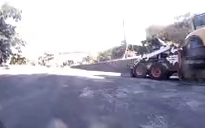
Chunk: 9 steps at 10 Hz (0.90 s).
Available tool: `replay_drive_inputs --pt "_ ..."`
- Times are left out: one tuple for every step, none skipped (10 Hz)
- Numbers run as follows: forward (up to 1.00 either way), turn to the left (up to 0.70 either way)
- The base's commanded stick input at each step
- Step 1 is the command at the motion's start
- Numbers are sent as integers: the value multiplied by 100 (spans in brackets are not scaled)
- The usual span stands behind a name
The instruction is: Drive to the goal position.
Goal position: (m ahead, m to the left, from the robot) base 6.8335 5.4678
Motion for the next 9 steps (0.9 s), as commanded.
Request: replay_drive_inputs --pt "50 0" --pt "50 0" --pt "50 0" --pt "50 0" --pt "50 0" --pt "50 0" --pt "50 0" --pt "50 0" --pt "50 0"
